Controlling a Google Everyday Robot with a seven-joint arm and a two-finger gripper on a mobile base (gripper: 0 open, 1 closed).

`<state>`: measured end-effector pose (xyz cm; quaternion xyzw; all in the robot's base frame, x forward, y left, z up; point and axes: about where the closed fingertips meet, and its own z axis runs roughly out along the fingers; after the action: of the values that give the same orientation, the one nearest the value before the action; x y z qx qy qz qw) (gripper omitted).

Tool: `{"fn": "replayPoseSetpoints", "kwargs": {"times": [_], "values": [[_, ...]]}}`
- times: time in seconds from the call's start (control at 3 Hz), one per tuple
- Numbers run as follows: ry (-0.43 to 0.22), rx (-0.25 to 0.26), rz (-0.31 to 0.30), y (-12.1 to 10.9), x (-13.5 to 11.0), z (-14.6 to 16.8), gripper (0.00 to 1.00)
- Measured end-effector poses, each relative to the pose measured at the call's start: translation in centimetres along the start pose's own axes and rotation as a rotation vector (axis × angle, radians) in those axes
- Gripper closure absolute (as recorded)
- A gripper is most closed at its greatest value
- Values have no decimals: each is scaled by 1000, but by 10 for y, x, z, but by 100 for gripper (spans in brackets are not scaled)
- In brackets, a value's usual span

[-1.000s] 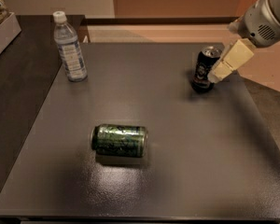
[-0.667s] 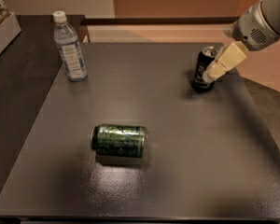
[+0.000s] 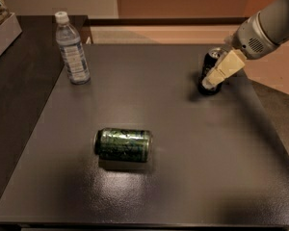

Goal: Move pepsi can near green can

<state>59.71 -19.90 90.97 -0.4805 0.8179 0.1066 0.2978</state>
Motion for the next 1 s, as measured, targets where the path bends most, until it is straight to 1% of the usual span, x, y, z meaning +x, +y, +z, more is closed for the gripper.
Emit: {"fn": "replayPoseSetpoints", "kwargs": {"times": [0.33,0.67,1.0], "values": [[7,-3,17,-2,5,7,19],[5,-5,26,-3,8,9,41],[-5,-11,23,-2,6,7,64]]}}
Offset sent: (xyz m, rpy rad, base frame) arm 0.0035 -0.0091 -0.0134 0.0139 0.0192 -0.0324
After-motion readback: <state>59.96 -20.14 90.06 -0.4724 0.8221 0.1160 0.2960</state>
